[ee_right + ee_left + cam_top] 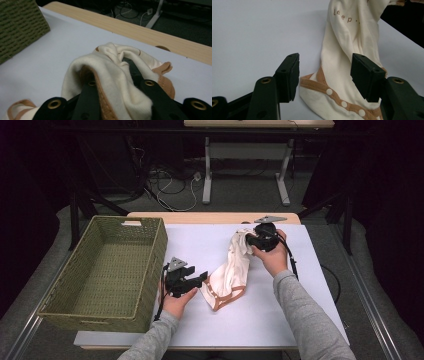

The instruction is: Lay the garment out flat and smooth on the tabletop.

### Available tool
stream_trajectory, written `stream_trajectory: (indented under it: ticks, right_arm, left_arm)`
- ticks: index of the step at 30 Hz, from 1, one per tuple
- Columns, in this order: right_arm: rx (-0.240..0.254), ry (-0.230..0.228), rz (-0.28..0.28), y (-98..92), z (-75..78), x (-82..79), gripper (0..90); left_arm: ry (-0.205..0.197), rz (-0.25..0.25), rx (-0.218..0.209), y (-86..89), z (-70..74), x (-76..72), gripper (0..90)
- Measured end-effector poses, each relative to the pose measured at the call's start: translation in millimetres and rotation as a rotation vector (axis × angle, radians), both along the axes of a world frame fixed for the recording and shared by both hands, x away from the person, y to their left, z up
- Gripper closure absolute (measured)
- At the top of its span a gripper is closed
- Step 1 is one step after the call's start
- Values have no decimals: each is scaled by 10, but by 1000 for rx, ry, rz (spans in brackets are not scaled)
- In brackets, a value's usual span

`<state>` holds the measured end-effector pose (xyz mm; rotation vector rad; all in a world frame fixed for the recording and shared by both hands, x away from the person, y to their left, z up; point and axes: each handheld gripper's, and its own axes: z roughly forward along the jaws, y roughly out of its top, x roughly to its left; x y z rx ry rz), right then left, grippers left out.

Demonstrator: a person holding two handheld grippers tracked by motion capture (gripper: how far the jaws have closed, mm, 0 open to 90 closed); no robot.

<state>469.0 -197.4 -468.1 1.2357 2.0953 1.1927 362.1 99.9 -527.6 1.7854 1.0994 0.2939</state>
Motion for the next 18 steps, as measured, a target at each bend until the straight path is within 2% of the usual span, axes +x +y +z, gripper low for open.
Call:
stream_trajectory:
  ticks: [7,14,18]
  right_arm:
    - [-38,67,-38,-72,-217,106,779]
    - [-51,143,-77,-196,-466,151,778]
    - [-60,158,-80,-219,-552,146,778]
  left_arm:
    - [7,8,-2,14,-12,-2,409]
    - [5,8,5,23,-6,8,410]
    - [4,10,7,20,-12,7,410]
